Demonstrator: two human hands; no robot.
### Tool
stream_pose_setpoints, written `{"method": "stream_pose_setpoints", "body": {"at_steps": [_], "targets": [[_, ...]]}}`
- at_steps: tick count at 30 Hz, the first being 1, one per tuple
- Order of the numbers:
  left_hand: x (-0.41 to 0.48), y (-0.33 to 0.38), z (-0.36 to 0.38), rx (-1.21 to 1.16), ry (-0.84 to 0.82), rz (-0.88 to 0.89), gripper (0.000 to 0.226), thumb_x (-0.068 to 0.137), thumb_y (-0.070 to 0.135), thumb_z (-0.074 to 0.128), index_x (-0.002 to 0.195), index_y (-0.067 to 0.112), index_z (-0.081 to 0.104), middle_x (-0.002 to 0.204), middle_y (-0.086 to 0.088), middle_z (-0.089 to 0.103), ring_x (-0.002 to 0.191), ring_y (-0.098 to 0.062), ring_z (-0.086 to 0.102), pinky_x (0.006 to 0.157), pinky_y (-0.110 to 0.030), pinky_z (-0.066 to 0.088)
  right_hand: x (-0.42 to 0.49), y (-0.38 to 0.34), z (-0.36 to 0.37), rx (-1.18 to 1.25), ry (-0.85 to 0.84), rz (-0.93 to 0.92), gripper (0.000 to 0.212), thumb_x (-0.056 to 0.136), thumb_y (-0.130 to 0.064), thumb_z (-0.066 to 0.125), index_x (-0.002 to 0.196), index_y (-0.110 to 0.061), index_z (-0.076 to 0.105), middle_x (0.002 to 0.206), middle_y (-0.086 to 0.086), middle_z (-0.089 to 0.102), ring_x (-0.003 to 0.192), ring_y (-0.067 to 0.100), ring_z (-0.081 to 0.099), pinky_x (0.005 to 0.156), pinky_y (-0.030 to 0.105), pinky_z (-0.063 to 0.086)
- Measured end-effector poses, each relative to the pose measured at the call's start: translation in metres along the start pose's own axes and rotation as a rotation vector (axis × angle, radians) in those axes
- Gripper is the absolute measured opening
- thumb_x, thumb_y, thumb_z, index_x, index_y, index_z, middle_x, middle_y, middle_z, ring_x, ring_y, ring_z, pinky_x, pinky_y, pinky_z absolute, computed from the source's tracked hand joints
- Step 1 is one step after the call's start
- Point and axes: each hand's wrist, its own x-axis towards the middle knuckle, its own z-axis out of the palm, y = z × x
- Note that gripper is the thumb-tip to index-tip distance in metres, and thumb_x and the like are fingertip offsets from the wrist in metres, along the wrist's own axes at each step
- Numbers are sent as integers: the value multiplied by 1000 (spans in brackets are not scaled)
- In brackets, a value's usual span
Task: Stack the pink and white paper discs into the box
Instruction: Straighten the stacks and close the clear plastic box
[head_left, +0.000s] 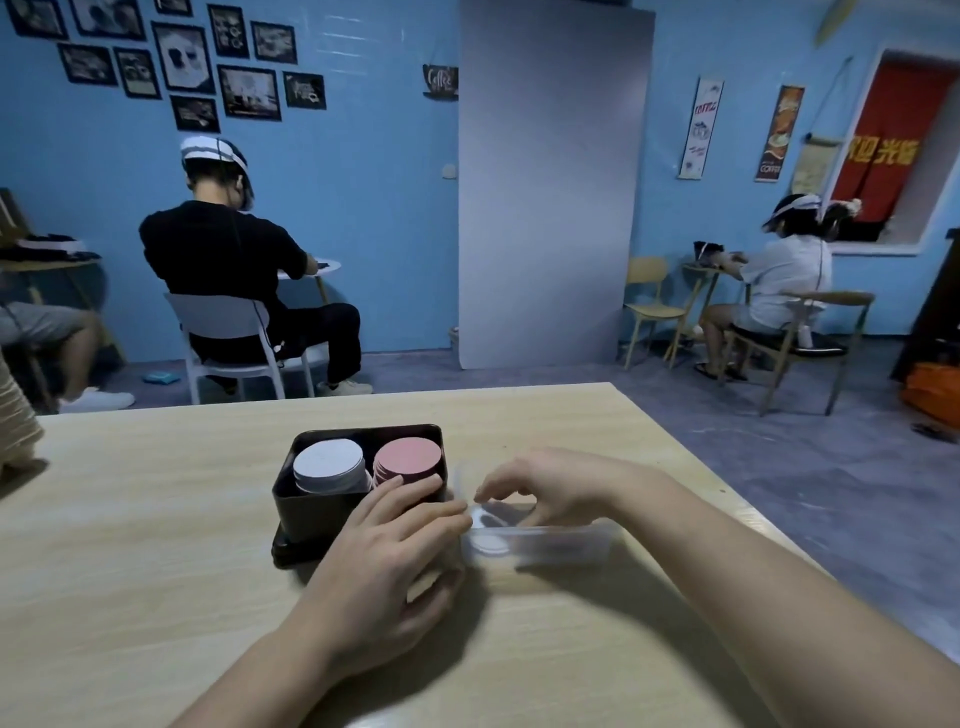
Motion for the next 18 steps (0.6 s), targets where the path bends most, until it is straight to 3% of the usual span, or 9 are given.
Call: {"method": "stream_pose_setpoints", "body": {"at_steps": [8,18], "targets": [[1,1,-1,-34,1,-24,46,88,40,68,132,31,65,140,20,61,142,-14,46,119,-38,31,10,4,4,20,-35,-29,49,86,-3,73,131,-20,66,126,-6,69,112,9,64,96,28,52],[1,-1,-2,-27,4,-13,46,88,40,67,133,31,66,140,20,62,142,-15,46,120,-37,30,8,3,3,6,-14,-46,50,83,-17,79,130,-27,66,125,-10,69,113,9,62,97,33,51]]}}
